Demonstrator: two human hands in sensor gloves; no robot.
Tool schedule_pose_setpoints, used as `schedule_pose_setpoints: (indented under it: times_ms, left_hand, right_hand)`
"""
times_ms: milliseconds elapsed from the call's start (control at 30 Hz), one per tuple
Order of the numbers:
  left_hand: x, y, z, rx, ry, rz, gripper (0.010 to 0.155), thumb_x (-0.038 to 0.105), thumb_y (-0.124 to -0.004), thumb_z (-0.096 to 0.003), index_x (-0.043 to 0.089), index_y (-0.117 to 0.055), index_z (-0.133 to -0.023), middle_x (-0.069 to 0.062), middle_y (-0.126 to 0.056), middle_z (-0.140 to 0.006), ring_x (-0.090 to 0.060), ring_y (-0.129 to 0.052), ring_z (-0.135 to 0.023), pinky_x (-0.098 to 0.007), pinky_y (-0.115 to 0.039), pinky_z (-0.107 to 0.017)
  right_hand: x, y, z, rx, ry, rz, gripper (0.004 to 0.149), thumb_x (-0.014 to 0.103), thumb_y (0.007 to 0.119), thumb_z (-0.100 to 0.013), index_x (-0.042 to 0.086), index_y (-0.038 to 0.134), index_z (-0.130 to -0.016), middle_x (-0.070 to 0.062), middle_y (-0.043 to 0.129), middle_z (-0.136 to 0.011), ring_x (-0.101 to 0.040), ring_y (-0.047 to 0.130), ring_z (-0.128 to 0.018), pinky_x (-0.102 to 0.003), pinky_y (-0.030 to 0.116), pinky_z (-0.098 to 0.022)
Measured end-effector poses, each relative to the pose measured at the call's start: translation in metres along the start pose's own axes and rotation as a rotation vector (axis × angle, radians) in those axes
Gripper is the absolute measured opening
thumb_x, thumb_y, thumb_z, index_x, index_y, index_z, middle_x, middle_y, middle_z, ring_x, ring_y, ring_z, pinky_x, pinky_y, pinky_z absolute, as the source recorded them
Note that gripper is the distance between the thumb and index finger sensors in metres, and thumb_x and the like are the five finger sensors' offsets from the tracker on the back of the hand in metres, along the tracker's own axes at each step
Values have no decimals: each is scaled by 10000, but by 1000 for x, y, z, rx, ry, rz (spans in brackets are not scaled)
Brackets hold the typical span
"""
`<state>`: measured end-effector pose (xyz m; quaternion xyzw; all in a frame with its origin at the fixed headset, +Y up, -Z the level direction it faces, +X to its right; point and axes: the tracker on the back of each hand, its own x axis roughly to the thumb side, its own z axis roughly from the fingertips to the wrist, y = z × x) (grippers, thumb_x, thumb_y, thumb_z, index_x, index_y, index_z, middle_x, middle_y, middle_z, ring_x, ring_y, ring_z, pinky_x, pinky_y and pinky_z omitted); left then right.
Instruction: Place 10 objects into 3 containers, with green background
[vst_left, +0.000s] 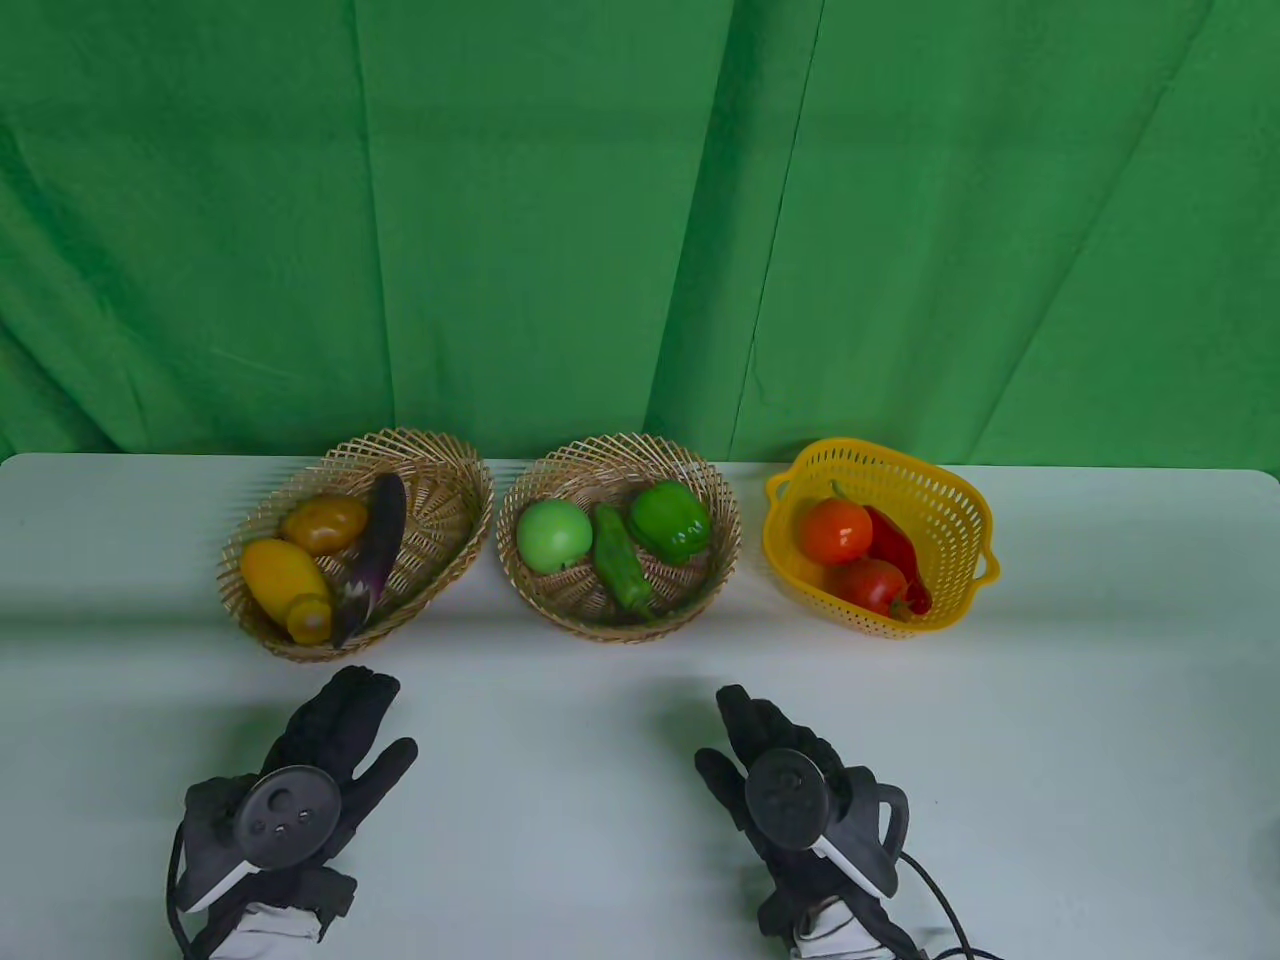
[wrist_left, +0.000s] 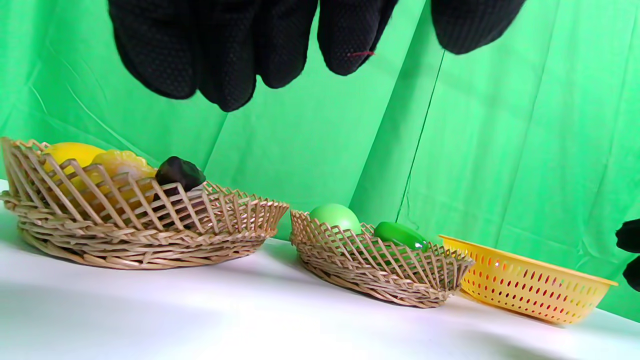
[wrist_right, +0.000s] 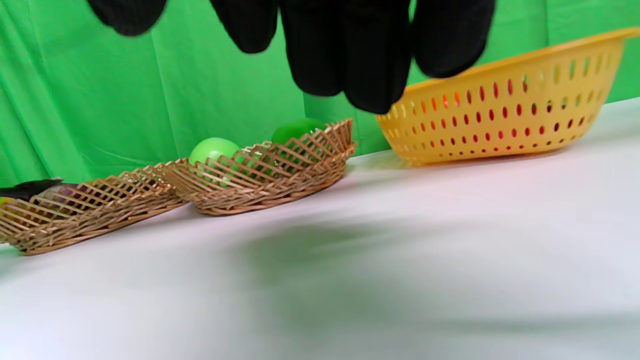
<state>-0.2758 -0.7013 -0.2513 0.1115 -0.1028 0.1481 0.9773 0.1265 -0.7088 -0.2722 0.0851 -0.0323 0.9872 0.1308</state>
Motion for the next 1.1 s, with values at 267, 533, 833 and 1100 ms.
schedule_pose_setpoints:
  times_ms: [267,533,833,1100]
  left_hand:
    - [0,-1,-2,3,6,-6,690,606,-611,-557,250,-576,-1147,-182,-658,-1159,-423,-803,-994,-571,-734,-642]
    - [5,5,1,25,-12,7,690,606,-606,-560,249,-568,-1149,-181,-650,-1162,-421,-800,-996,-570,-732,-644]
    - [11,12,3,54,-27,31,689,609,-606,-560,254,-569,-1150,-179,-654,-1162,-420,-800,-999,-570,-732,-645]
    - [21,21,5,96,-51,33,688,612,-606,-558,259,-575,-1149,-173,-661,-1163,-415,-804,-1000,-568,-736,-646]
  right_hand:
    - [0,-1,0,-1,-16,-22,688,583,594,-573,241,464,-1155,-172,667,-1130,-456,754,-922,-633,596,-717]
    - [-4,-8,8,-27,-1,-17,686,582,595,-573,242,465,-1154,-173,665,-1131,-456,755,-921,-632,597,-716]
    - [-8,-18,12,-38,-11,-106,687,584,595,-573,244,464,-1155,-176,666,-1131,-457,753,-922,-634,597,-715]
    - [-15,-36,24,-123,15,-119,690,585,597,-572,242,465,-1155,-172,670,-1129,-453,758,-920,-632,601,-715]
